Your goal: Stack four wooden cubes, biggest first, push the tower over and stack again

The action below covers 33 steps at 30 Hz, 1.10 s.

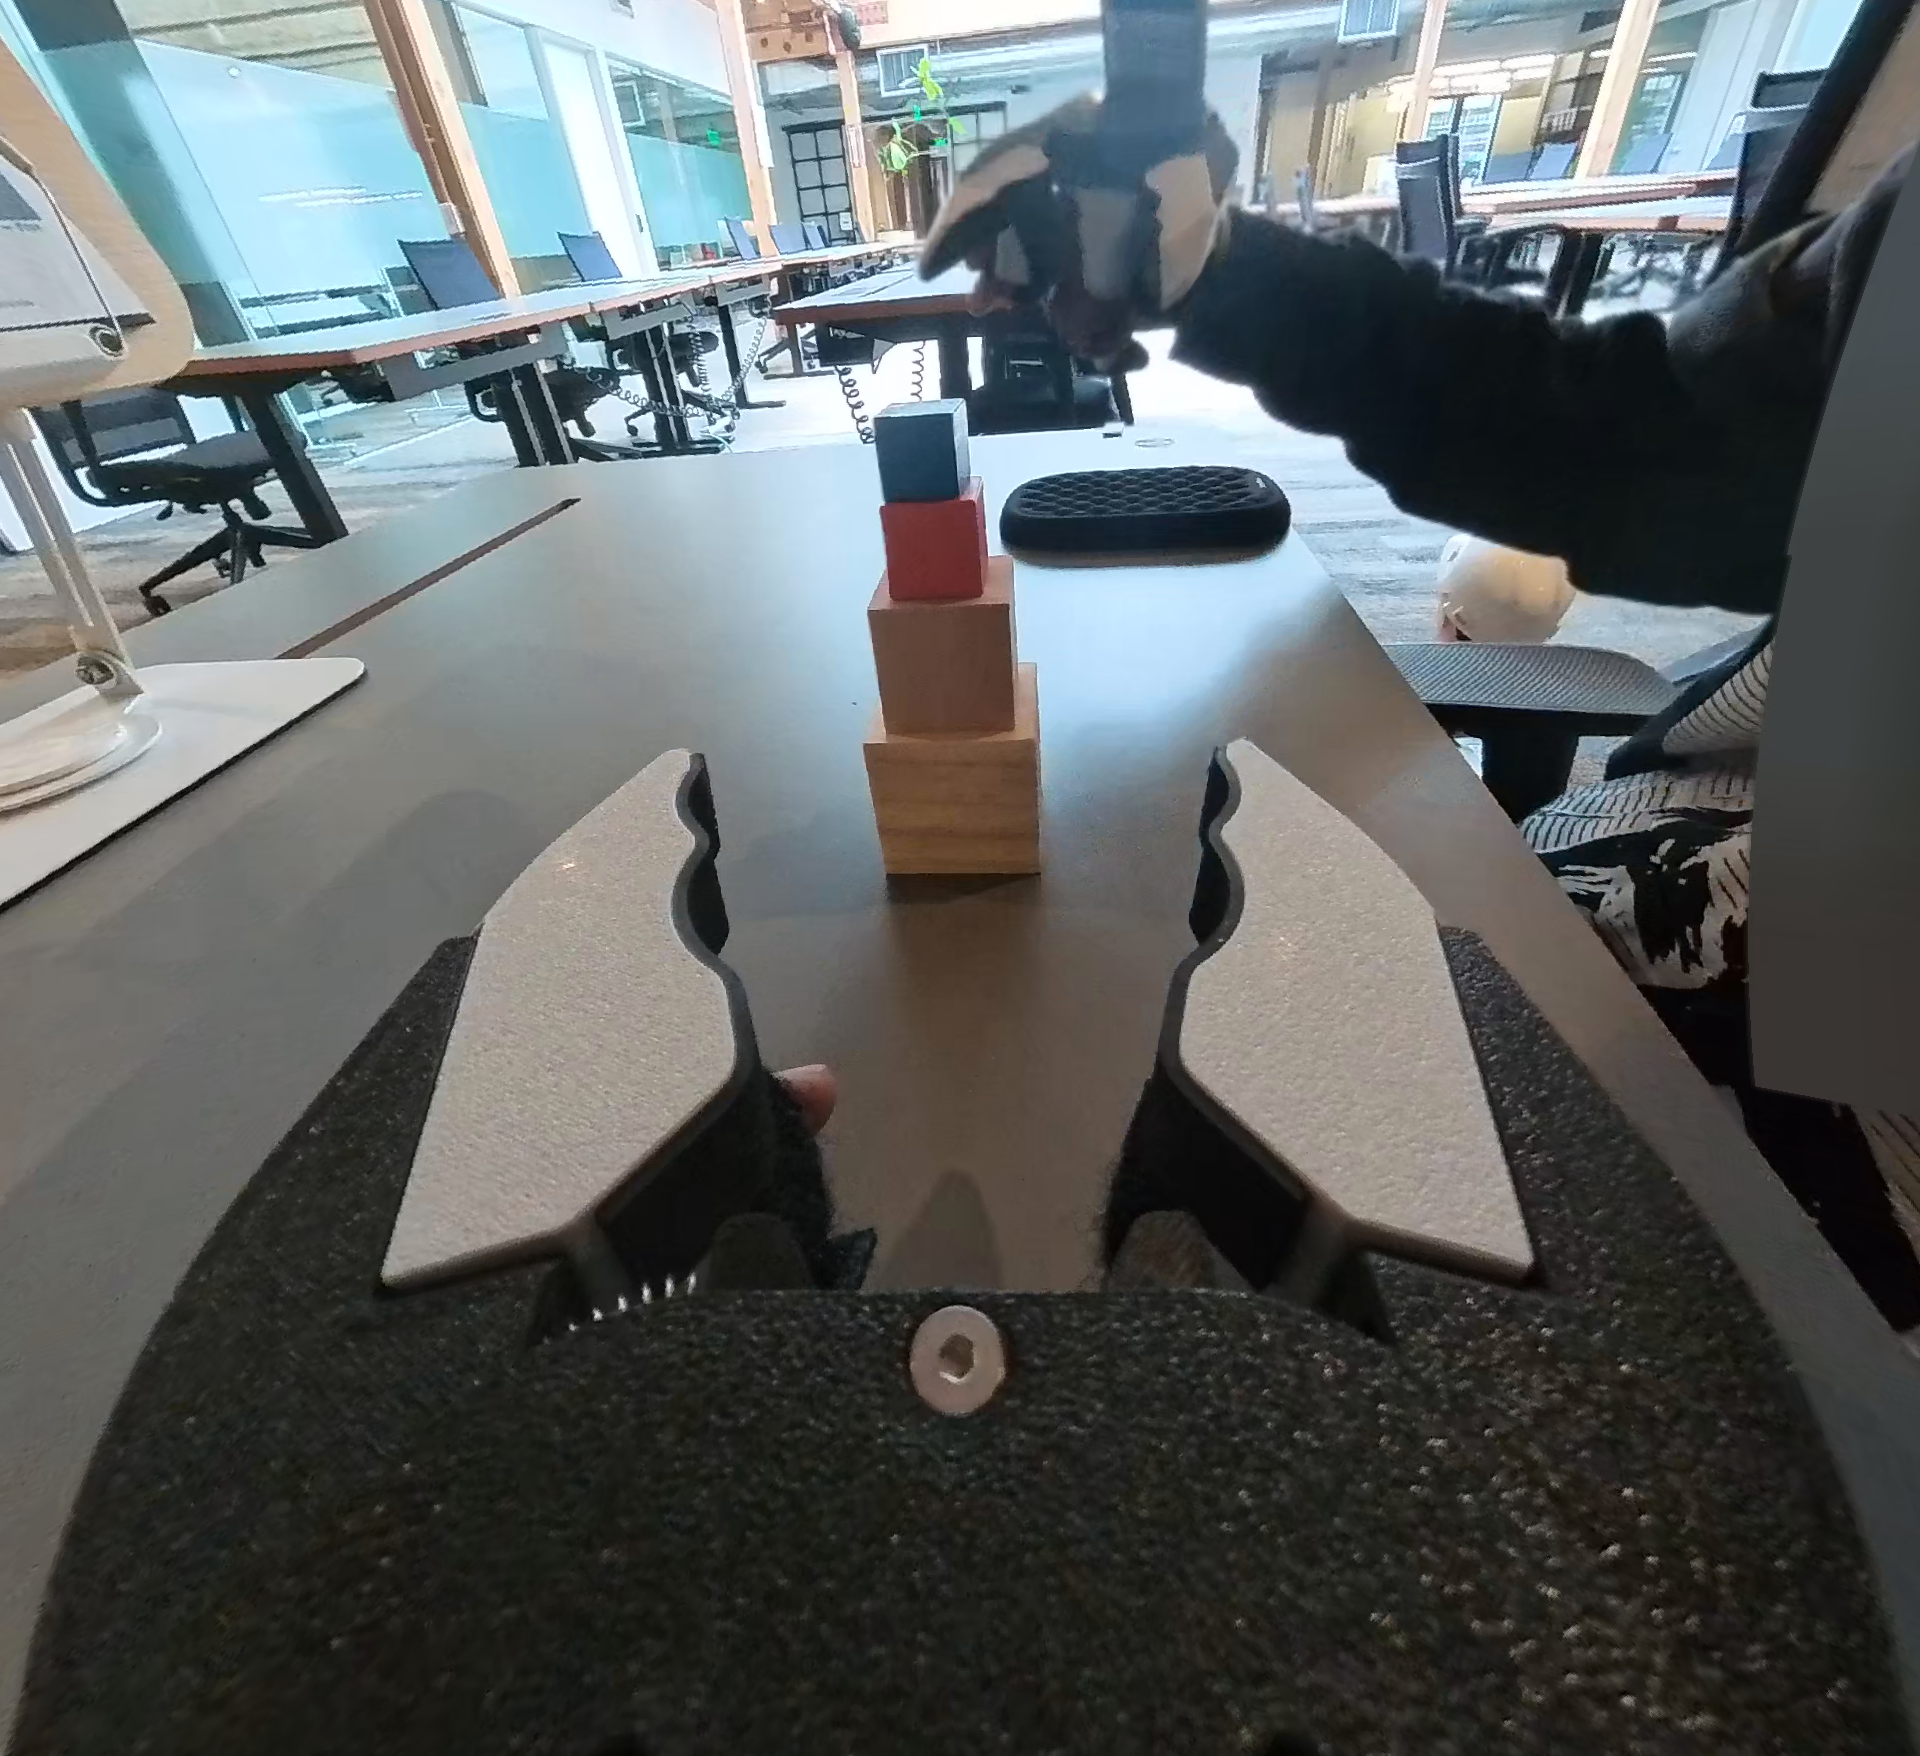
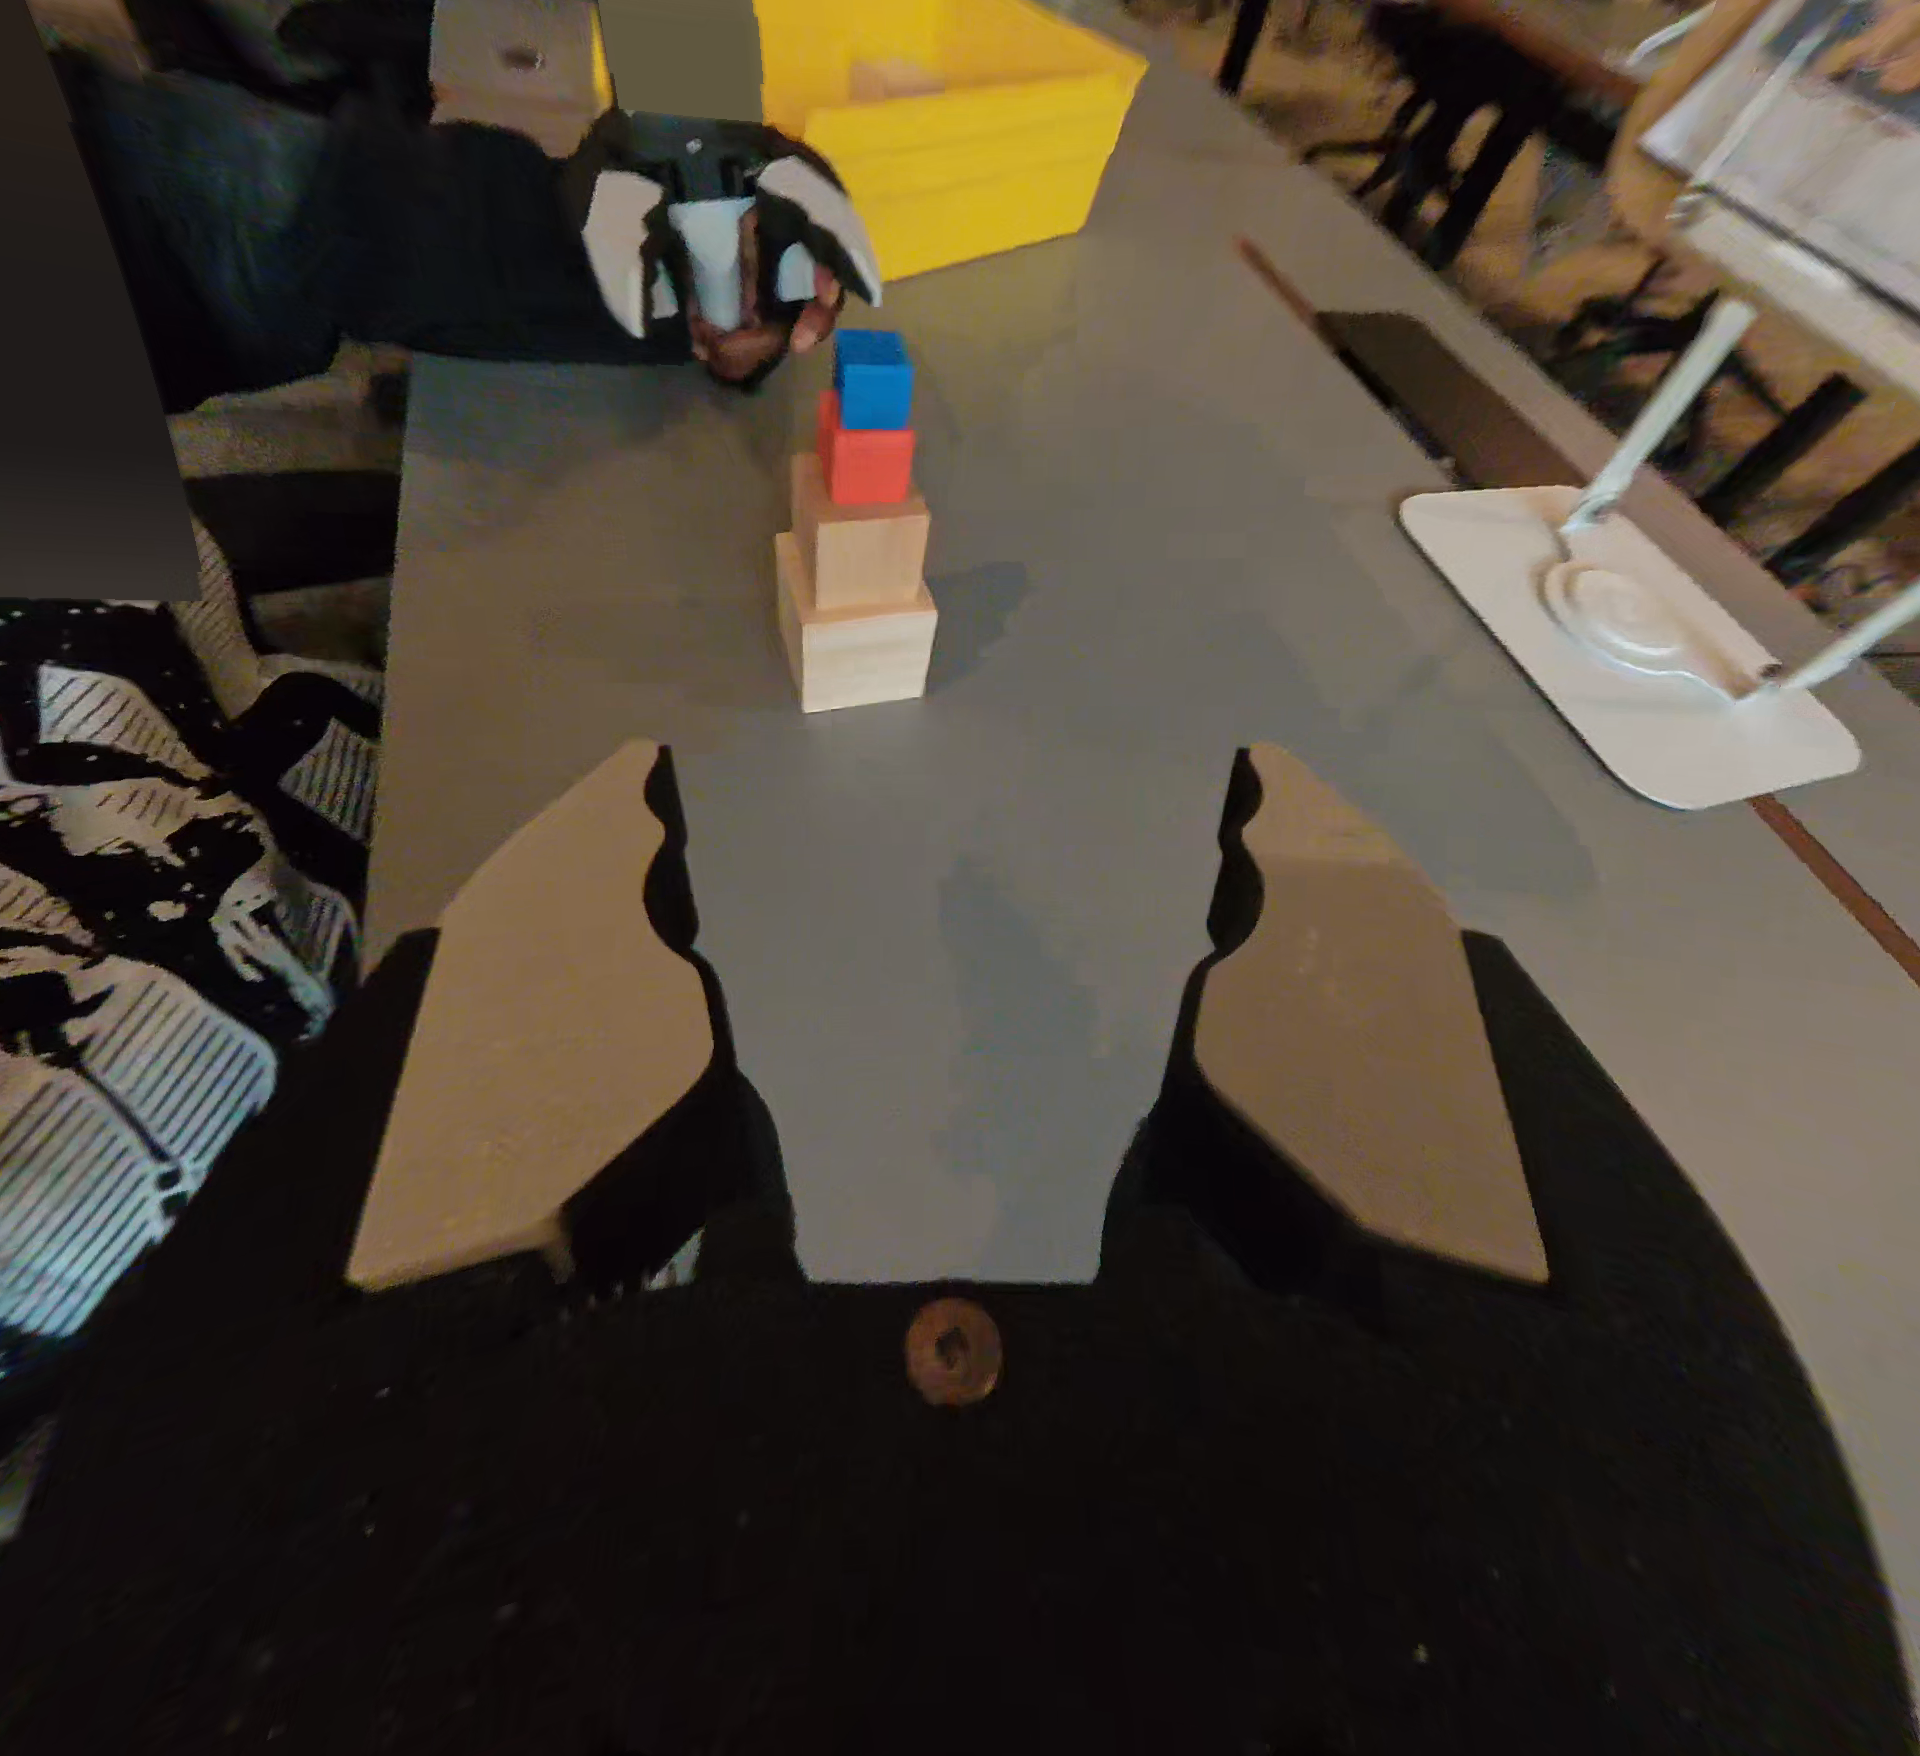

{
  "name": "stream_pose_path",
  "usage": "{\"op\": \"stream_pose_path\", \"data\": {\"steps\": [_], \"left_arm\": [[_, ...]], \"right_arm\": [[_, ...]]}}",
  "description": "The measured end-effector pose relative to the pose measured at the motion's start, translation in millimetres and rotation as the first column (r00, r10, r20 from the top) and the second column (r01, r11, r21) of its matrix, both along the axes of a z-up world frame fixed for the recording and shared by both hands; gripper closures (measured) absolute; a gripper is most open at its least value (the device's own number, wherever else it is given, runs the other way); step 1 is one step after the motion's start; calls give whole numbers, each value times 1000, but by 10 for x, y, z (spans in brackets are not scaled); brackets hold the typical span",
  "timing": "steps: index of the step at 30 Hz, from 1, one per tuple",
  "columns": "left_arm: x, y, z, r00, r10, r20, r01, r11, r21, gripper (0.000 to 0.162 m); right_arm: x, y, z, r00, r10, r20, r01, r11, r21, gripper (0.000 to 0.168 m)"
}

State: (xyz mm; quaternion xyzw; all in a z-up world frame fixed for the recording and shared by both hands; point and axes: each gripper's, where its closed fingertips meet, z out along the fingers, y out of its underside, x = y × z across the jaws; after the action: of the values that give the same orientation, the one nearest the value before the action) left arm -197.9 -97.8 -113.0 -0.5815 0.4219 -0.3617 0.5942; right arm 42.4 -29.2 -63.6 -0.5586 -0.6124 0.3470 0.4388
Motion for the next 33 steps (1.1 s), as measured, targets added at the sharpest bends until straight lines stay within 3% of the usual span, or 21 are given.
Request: {"op": "stream_pose_path", "data": {"steps": [4, 8, 14, 17, 26, 33], "left_arm": [[-5, 4, 3, 1000, 4, 3, -3, 1000, -1, 73], [-9, 10, 5, 1000, 8, 6, -8, 1000, -1, 73], [-21, 20, 16, 1000, 13, 16, -13, 1000, -6, 73], [-16, 20, 10, 1000, 14, 11, -14, 1000, -5, 73], [6, 21, -17, 1000, 18, -15, -18, 1000, -1, 70], [10, 29, -24, 999, 31, -25, -31, 1000, 5, 68]], "right_arm": [[354, 165, -84, 982, -72, -173, 70, 997, -15, 71], [552, 225, -198, 962, -97, -256, 96, 995, -16, 60], [658, 249, -460, 961, -114, -251, 96, 992, -83, 51], [696, 250, -438, 950, -108, -292, 78, 991, -112, 46], [646, 206, -554, 970, -79, -232, 52, 991, -120, 49], [693, 210, -475, 954, -88, -288, 61, 993, -104, 57]]}}
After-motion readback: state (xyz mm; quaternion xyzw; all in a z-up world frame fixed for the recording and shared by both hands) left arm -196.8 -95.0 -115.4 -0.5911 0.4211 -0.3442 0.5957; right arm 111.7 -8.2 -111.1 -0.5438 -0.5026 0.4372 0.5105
